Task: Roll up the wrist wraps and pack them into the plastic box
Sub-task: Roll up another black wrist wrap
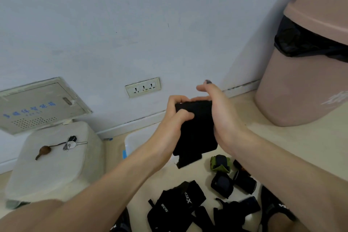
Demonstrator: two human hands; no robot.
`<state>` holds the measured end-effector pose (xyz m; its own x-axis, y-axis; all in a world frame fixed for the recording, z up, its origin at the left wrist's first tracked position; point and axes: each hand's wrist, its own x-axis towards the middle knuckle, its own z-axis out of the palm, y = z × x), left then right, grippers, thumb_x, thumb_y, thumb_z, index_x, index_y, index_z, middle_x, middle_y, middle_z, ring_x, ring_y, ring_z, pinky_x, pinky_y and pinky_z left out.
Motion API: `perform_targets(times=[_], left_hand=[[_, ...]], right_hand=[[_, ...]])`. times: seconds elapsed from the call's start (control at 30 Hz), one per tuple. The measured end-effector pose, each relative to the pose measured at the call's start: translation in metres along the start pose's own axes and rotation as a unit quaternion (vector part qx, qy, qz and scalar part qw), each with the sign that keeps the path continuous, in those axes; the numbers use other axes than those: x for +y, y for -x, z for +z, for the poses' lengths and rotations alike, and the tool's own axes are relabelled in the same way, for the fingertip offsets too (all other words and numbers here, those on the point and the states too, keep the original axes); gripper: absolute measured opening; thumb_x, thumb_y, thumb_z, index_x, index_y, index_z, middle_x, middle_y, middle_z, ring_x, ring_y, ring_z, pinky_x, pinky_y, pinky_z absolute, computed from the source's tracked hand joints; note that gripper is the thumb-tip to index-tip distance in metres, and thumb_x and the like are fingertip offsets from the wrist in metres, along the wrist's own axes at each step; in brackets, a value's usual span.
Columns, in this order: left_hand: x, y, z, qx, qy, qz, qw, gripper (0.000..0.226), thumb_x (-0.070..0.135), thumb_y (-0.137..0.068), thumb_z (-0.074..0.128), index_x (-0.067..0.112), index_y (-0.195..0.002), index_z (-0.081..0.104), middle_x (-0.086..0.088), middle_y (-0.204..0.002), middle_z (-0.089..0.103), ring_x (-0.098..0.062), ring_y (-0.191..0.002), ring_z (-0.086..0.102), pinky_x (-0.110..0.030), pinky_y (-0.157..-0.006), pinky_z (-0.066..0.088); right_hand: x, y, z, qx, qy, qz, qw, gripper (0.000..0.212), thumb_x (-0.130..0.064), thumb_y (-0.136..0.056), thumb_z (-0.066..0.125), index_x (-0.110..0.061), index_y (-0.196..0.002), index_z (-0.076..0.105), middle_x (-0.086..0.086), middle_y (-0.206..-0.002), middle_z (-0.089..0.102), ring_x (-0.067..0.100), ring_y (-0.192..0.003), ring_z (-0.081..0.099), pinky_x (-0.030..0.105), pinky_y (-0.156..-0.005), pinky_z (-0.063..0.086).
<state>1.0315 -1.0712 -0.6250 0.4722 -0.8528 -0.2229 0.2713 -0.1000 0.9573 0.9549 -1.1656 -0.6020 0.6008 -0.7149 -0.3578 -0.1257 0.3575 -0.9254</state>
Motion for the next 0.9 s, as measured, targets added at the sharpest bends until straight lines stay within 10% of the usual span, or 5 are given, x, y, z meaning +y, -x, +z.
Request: perform_targets(times=[0.27, 0.53, 0.9], left_hand=[[0.030, -0.009, -0.022, 0.048, -0.008, 0.082, 0.995, 0.027, 0.020, -0.074, 0.055, 0.034, -0.098, 0.059, -0.003, -0.103, 0.062, -0.020, -0.092, 0.062, -0.037, -0.077, 0.051], [0.022, 0.000, -0.020, 0.014, -0.021, 0.078, 0.997, 0.030, 0.018, -0.078, 0.053, 0.036, -0.101, 0.059, 0.000, -0.095, 0.064, -0.016, -0.082, 0.064, -0.033, -0.069, 0.052], [0.028, -0.006, -0.022, 0.015, -0.042, 0.105, 0.993, 0.031, 0.017, -0.080, 0.051, 0.038, -0.102, 0.057, 0.007, -0.092, 0.066, -0.014, -0.086, 0.062, -0.035, -0.079, 0.049]], right_hand=[[-0.019, -0.009, -0.010, 0.019, 0.001, -0.032, 0.999, 0.046, -0.057, -0.106, 0.038, -0.023, -0.133, 0.051, 0.010, -0.122, 0.064, 0.022, -0.107, 0.069, 0.046, -0.098, 0.056], [0.000, -0.006, -0.003, -0.091, 0.091, 0.014, 0.992, 0.079, -0.085, -0.069, 0.046, -0.027, -0.121, 0.065, 0.008, -0.115, 0.075, 0.024, -0.102, 0.075, 0.054, -0.101, 0.056], [0.002, -0.006, -0.010, -0.077, 0.078, -0.066, 0.992, 0.037, -0.059, -0.097, 0.058, -0.028, -0.115, 0.068, -0.001, -0.109, 0.077, 0.020, -0.102, 0.075, 0.055, -0.099, 0.057]])
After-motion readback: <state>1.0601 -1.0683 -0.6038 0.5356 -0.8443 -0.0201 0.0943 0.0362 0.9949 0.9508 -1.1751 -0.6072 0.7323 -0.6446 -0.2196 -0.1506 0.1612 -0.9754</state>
